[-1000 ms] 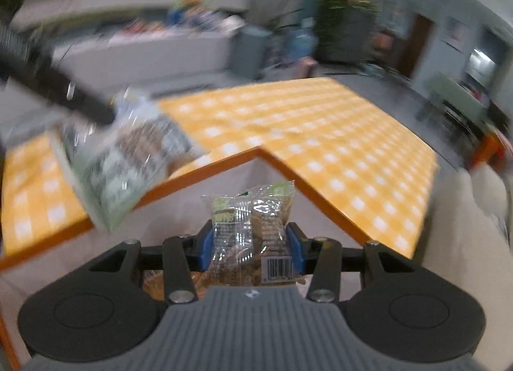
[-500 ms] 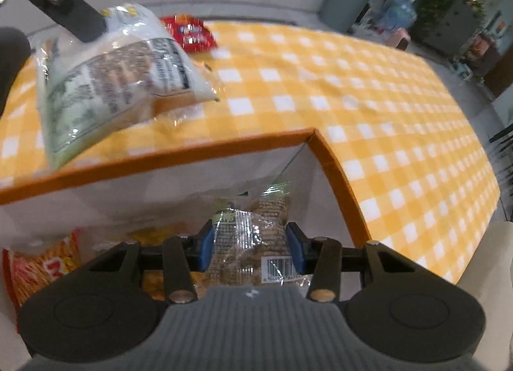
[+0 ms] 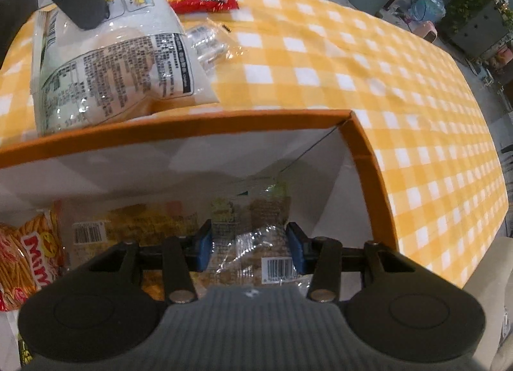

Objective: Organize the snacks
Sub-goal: 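Drop the brown-snack bag into the box with the right tool while the left tool carries its bag, then carry the blue-label white bag over the box with the left tool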

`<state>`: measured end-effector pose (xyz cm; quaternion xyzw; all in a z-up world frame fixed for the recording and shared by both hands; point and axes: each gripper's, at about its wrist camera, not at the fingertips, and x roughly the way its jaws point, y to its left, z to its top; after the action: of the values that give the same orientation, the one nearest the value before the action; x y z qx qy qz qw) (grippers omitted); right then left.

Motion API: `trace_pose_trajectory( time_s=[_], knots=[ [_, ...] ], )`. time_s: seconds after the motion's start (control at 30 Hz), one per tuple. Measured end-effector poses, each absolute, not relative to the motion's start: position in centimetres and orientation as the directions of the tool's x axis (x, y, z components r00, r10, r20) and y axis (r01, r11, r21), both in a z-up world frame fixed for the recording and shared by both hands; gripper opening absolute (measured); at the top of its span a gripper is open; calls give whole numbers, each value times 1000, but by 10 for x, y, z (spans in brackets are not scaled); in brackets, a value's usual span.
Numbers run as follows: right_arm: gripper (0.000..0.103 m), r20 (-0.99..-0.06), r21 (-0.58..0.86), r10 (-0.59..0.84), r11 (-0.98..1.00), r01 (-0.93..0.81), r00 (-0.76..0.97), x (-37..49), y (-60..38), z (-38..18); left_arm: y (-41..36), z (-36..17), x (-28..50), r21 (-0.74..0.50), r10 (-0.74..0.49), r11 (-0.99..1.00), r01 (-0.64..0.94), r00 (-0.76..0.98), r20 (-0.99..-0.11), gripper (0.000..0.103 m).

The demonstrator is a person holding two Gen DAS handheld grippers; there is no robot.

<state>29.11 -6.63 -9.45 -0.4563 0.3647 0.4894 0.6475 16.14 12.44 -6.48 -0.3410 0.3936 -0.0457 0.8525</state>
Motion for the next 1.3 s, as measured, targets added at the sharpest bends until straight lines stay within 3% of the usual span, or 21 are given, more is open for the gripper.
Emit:
trace_pose_trajectory(
  time_s=[0.1, 0.17, 0.23, 0.5, 0.67, 1.0, 1.17, 1.3],
  knots=[
    [56, -909, -233, 326, 124, -964, 262, 293, -68, -88, 124, -64, 161, -615, -344, 765, -191, 686, -641, 25],
    [81, -904, -225, 338, 147, -963, 263, 292, -71, -80, 124, -63, 161, -611, -340, 769, -189, 688, -641, 25],
    [93, -898, -216, 353, 168, -962, 263, 290, -75, -72, 123, -60, 160, -610, -339, 770, -187, 690, -639, 25],
    [100, -828, -311, 381, 298, -903, 411, 275, -102, -34, 119, -44, 152, -615, -346, 772, -160, 706, -618, 25],
    [100, -784, -210, 423, 508, -835, 454, 270, -131, -3, 125, -33, 144, -654, -383, 747, -122, 725, -573, 25],
    [100, -680, -202, 230, 854, -480, 696, 232, -170, 25, 103, -13, 132, -641, -406, 764, -68, 721, -561, 25],
    [100, -517, -287, 153, 896, -339, 842, 184, -194, 38, 83, -6, 133, -593, -377, 802, -75, 705, -600, 25],
    [100, -469, -209, 172, 931, -298, 866, 158, -215, 36, 61, -2, 135, -565, -383, 824, -50, 685, -620, 25]
  ],
)
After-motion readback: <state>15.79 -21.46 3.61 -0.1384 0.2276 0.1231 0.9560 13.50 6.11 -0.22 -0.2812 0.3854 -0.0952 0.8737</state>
